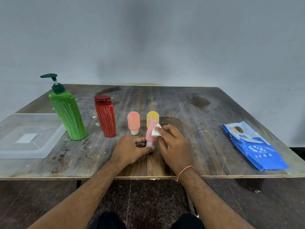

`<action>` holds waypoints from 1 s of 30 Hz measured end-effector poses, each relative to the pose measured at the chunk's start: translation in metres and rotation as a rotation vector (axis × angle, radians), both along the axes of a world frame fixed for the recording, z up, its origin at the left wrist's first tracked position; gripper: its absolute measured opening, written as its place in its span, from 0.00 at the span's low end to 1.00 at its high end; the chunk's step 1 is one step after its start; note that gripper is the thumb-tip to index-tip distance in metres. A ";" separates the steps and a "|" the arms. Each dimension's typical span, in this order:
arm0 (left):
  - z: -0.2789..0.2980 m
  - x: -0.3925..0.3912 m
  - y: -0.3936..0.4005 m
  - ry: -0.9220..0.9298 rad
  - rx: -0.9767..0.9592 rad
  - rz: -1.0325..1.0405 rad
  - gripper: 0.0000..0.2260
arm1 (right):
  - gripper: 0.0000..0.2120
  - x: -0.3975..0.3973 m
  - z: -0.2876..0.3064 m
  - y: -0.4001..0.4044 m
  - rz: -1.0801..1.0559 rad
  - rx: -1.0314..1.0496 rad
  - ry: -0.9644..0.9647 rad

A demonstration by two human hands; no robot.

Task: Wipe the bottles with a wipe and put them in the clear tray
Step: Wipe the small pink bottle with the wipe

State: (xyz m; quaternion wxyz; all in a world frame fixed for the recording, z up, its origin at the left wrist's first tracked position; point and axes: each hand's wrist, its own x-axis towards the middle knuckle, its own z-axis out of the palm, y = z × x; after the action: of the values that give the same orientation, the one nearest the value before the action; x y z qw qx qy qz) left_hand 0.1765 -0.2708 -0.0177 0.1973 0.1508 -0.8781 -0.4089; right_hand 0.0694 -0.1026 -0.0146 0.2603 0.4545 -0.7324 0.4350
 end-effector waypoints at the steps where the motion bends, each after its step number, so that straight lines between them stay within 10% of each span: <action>1: 0.000 0.000 0.000 0.004 0.007 -0.006 0.14 | 0.14 0.001 0.000 0.000 0.014 0.010 0.018; 30: 0.005 0.004 0.008 0.009 0.020 0.049 0.17 | 0.15 0.000 -0.005 -0.004 -0.006 0.037 0.126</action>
State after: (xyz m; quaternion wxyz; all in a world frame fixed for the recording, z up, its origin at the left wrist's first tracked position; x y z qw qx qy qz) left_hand 0.1806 -0.2631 -0.0127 0.2097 0.1725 -0.8691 -0.4135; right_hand 0.0692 -0.1067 -0.0193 0.2987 0.4836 -0.7240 0.3909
